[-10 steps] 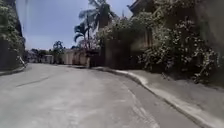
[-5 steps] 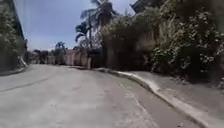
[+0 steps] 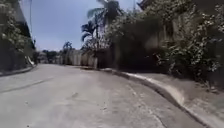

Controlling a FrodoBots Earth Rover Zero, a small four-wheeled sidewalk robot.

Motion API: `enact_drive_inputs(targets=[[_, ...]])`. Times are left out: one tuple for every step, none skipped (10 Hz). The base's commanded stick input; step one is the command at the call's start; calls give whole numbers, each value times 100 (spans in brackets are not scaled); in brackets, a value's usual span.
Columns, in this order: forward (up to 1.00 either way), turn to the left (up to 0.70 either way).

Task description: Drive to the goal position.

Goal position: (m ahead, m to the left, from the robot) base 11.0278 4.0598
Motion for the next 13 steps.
enact_drive_inputs(targets=[[100,3],[100,43],[100,26],[100,3],[100,3],[100,3],[100,17],[100,43],[100,30],[100,3],[100,3],[100,3],[100,3]])
